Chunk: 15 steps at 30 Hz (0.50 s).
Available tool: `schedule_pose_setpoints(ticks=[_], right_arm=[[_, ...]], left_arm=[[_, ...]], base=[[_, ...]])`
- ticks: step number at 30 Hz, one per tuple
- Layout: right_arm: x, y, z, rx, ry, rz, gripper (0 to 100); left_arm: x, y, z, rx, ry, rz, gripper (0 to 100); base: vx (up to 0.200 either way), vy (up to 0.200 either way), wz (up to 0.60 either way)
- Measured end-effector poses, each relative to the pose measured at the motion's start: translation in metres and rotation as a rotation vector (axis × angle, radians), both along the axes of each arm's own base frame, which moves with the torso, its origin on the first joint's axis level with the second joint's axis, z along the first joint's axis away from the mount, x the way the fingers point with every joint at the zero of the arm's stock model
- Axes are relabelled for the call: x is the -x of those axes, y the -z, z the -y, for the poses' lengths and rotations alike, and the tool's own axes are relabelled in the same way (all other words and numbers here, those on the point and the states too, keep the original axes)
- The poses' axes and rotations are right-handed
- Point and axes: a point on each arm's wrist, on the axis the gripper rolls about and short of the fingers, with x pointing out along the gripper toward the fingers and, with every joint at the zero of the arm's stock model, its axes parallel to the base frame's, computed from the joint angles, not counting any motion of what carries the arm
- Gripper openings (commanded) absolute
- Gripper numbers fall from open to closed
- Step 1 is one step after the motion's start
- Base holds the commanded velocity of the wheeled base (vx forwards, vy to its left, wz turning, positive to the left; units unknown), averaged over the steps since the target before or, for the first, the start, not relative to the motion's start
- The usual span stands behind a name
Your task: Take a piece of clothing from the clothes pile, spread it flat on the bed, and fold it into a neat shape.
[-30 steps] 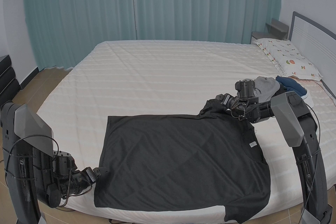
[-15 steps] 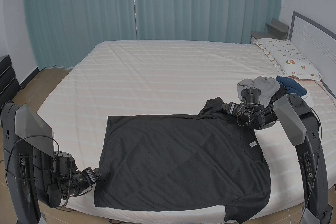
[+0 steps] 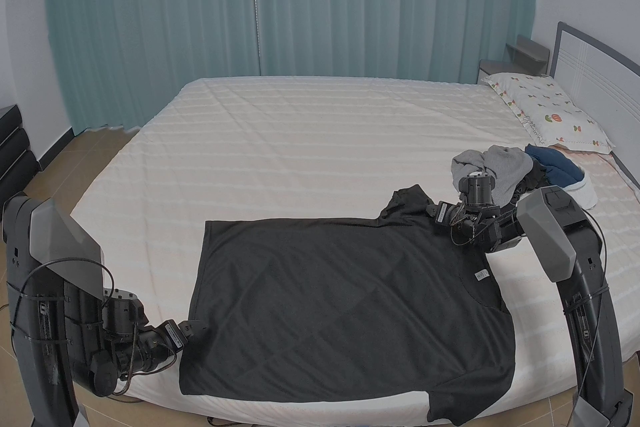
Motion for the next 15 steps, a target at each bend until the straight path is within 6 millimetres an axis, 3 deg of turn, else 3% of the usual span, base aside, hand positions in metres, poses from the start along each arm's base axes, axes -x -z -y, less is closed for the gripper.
schedule_pose_setpoints(ticks=[15], right_arm=[[-0.014,-0.005,0.004,-0.031,0.044,0.066,0]], left_arm=[[0.000,0.001,0.000,0.000,0.000,-0.003,100]], base=[[0.000,0.000,0.00]])
